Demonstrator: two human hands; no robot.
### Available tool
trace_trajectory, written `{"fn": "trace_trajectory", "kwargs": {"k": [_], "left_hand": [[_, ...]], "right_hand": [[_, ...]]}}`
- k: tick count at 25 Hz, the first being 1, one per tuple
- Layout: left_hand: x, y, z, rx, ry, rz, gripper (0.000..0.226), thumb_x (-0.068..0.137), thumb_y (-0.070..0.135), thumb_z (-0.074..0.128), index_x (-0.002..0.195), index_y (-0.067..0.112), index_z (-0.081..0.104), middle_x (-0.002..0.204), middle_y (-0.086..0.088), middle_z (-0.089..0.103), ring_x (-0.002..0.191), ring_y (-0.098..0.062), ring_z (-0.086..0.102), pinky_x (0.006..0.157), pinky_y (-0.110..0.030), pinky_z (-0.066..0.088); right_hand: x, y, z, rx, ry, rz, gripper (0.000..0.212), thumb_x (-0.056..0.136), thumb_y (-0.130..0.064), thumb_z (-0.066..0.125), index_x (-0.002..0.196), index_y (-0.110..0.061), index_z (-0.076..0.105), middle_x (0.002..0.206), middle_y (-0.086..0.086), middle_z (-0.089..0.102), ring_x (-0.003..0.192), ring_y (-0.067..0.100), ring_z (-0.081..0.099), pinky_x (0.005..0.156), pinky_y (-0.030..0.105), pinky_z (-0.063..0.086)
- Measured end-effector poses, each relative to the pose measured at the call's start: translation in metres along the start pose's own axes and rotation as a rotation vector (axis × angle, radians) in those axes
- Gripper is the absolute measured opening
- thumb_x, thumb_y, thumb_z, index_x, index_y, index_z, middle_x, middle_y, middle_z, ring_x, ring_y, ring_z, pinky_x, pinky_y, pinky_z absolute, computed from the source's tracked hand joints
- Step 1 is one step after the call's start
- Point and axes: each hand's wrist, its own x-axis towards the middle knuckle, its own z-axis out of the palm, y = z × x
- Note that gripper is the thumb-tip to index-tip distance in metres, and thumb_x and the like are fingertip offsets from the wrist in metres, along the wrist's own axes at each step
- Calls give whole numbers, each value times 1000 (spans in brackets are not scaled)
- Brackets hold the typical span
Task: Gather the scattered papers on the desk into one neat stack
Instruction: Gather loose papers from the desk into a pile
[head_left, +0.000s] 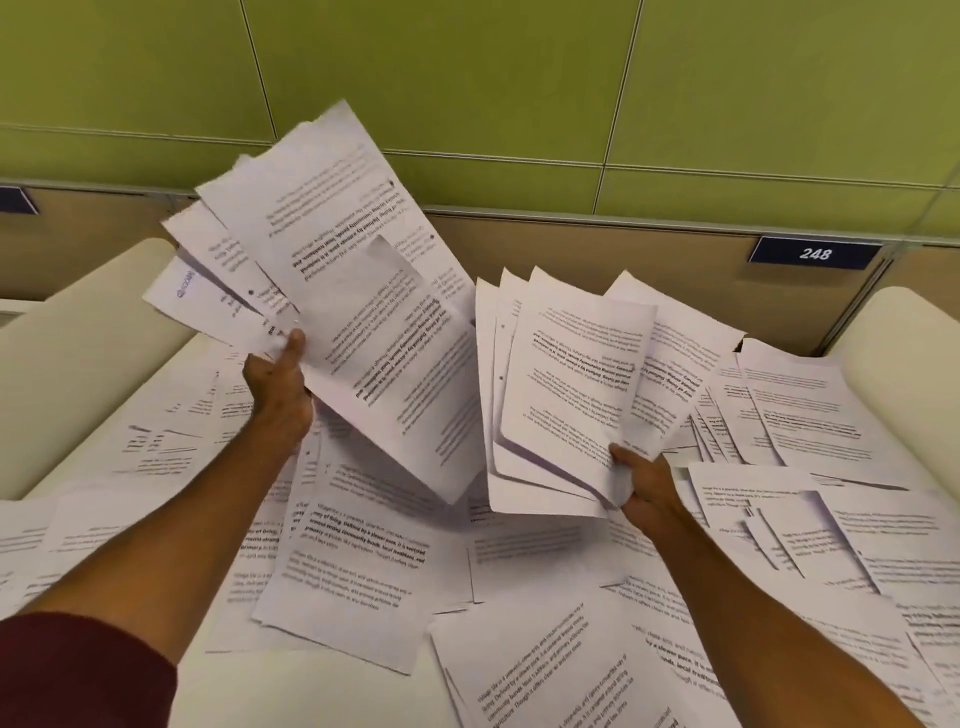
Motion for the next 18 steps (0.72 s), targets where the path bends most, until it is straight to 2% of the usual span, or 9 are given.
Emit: {"fn": "trace_trajectory", "kwargs": {"k": [3,5,7,9,12,15,16,18], "left_hand": [[-2,1,4,145,-129,95,43,88,7,67,128,1,53,126,-13,62,110,-24,63,93,-38,54],[-4,-2,7,186,-204,82,49,88,4,65,134,0,49,133,-16,58,118,-29,59,96,-41,51],[-13,-9,8,168,-234,16,49,87,-2,63,135,1,49,134,-16,57,119,-30,58,98,-45,49],[-24,-23,6,128,-223,-101,49,87,-5,61,135,2,50,134,-15,58,117,-30,59,99,-47,48],[-36,-44,-9,170,-212,-302,46,86,-6,62,131,2,54,131,-17,59,108,-30,61,91,-44,50],[-43,-66,-28,380,-188,-421,46,85,-6,63,129,1,56,128,-22,60,107,-37,62,87,-47,51],[-48,-75,-35,416,-199,-472,45,86,-4,62,130,1,55,128,-24,60,109,-40,61,88,-51,51],[-61,-88,-44,409,-234,-583,42,90,3,60,131,2,54,128,-26,60,110,-43,60,91,-56,50]], "right_hand": [[-1,0,-4,-48,9,-21,47,89,11,57,135,2,50,99,11,67,89,28,64,99,54,47],[-1,2,-7,-49,12,-10,49,89,11,56,137,3,49,117,21,63,101,36,60,105,60,41],[-3,3,-8,-43,11,-7,49,89,11,56,137,3,48,129,23,58,113,37,57,106,61,39],[-4,5,-8,-61,4,-3,48,89,10,57,136,2,49,128,23,58,116,38,56,106,62,39],[-6,5,-8,-147,-15,0,48,87,10,60,133,2,51,122,22,62,110,37,59,102,56,45],[-12,9,-5,-392,-60,2,41,85,10,65,124,2,56,121,22,64,93,31,64,82,41,54],[-15,12,-3,-467,-97,8,39,84,10,64,122,1,56,121,21,64,91,29,64,80,39,54],[-21,25,3,-570,-192,62,43,84,13,64,125,7,54,121,22,65,96,32,65,86,45,54]]}}
